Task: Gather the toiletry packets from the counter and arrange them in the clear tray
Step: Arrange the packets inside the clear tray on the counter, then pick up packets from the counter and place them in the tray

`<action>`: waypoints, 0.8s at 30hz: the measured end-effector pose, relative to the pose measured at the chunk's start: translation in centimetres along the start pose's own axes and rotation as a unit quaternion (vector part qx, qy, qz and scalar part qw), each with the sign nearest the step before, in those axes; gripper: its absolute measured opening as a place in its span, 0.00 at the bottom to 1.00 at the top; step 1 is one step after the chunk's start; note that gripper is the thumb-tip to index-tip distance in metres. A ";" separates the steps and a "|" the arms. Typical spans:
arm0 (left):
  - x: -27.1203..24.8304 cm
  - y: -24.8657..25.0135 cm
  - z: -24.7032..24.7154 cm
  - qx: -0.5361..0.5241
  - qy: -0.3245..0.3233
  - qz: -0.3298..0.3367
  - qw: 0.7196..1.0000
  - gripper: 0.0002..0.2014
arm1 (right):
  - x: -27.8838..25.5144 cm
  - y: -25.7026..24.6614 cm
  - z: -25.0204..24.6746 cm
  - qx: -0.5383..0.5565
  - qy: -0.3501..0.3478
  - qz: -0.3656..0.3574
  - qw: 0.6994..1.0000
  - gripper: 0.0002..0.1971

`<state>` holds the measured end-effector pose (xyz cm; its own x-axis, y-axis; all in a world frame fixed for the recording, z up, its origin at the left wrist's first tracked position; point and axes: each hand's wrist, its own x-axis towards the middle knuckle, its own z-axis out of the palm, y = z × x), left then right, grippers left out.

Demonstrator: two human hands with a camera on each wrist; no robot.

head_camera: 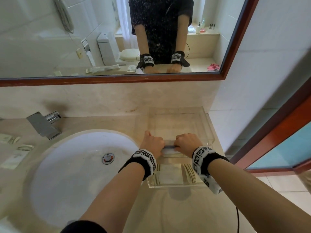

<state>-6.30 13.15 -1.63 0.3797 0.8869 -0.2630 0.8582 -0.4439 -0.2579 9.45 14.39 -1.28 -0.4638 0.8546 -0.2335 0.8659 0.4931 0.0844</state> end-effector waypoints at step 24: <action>0.0 1.5 -0.1 -0.009 -0.025 -0.046 0.999 0.11 | -0.7 -3.4 0.2 -0.049 -0.043 0.048 0.997 0.16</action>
<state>-4.96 12.50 -1.93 0.2817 0.9162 -0.2849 0.8947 -0.3581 -0.2668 6.87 12.06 -1.57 -0.3576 0.8837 -0.3020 0.8816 0.4261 0.2029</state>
